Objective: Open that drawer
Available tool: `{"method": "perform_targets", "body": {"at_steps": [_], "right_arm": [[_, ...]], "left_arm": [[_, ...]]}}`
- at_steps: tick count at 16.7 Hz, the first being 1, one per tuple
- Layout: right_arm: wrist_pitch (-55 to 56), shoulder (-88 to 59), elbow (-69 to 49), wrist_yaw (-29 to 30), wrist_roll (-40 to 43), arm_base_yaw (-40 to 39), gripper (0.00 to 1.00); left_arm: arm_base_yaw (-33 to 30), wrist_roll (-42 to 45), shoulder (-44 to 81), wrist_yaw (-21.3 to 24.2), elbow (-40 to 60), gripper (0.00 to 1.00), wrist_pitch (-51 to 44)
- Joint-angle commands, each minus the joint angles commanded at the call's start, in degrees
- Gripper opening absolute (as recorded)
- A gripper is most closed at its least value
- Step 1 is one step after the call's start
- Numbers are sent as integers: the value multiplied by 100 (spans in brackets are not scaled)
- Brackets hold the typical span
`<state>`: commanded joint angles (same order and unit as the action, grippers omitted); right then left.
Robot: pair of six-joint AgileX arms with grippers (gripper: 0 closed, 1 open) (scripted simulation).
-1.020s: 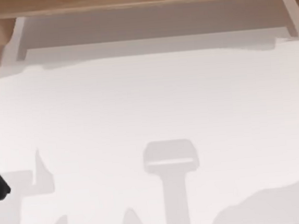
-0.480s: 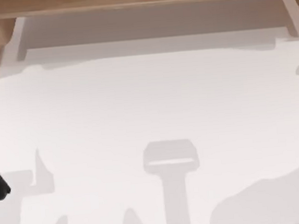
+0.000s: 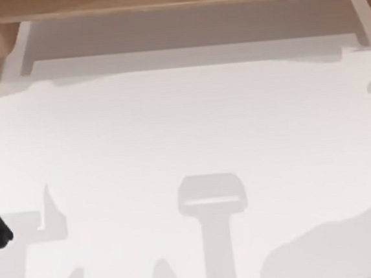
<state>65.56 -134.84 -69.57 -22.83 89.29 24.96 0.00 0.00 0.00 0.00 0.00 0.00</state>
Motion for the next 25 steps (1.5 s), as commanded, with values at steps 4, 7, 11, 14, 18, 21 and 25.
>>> {"method": "perform_targets", "body": {"at_steps": [4, 7, 11, 14, 18, 21, 25], "right_arm": [[0, 0, 0, 0, 0, 0, 32], [0, 0, 0, 0, 0, 0, 10], [0, 0, 0, 0, 0, 0, 0], [0, 0, 0, 0, 0, 0, 0], [6, 9, 20, -4, -10, 31, 0], [292, 243, 391, -121, -12, 144, 0], [668, 523, 1334, -283, -28, 284, 0]], "left_arm": [[0, 0, 0, 0, 0, 100, 0], [0, 0, 0, 0, 0, 100, 0], [0, 0, 0, 0, 0, 100, 0], [0, 0, 0, 0, 0, 100, 0], [0, 0, 0, 0, 0, 100, 0], [0, 0, 0, 0, 0, 100, 0], [0, 0, 0, 0, 0, 100, 0]]}}
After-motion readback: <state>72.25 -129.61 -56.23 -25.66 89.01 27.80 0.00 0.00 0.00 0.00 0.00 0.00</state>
